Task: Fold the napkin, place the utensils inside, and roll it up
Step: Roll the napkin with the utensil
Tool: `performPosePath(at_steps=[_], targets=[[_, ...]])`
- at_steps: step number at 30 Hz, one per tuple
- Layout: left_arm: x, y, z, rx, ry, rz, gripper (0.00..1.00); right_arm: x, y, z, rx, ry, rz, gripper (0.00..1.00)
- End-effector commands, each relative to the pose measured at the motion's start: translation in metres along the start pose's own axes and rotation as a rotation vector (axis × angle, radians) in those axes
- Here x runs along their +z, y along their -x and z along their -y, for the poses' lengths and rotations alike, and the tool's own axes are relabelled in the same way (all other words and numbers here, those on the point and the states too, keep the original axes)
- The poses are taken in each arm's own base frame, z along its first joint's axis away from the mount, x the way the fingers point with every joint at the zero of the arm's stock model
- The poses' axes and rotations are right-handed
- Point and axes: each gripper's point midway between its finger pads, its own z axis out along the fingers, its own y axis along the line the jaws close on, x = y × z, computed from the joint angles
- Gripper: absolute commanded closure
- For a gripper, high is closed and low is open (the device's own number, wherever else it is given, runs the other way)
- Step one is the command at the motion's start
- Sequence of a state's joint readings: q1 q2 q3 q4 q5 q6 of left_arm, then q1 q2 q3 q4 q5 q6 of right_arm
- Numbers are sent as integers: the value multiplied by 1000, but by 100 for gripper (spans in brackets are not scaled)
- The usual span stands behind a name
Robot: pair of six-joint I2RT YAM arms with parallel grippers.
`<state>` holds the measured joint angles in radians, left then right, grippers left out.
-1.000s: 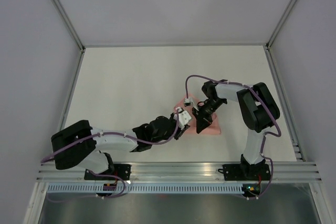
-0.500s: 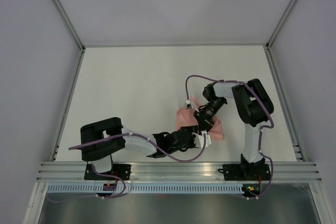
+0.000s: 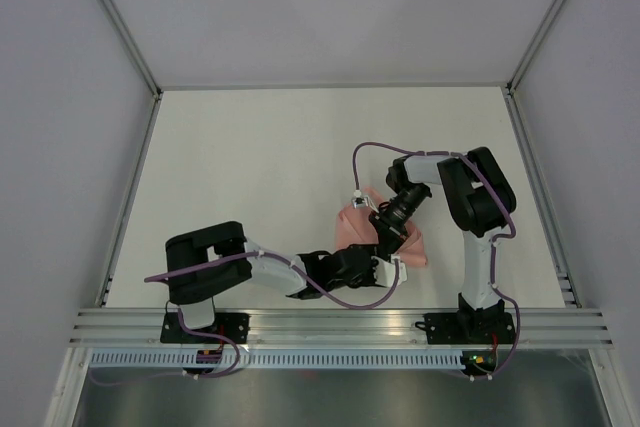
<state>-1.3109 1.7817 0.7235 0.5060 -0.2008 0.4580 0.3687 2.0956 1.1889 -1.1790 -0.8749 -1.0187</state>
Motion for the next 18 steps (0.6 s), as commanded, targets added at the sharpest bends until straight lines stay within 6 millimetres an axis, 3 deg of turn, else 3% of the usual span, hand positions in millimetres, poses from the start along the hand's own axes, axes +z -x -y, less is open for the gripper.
performPosePath(at_steps=[1,8,14,18], targets=[[9,-12,7,-12,-47,-35,42,-1,-18,59,-157,-158,-126,99],[9,-31,1,-149,-75,-75,48,-1,-18,60,-147,-143,-129,100],[10,-45,21,-211,-165,-134,69,-2,-17,60,-145,-139,-126,100],[9,-50,27,-264,-201,-150,94,-3,-17,60,-144,-148,-122,97]])
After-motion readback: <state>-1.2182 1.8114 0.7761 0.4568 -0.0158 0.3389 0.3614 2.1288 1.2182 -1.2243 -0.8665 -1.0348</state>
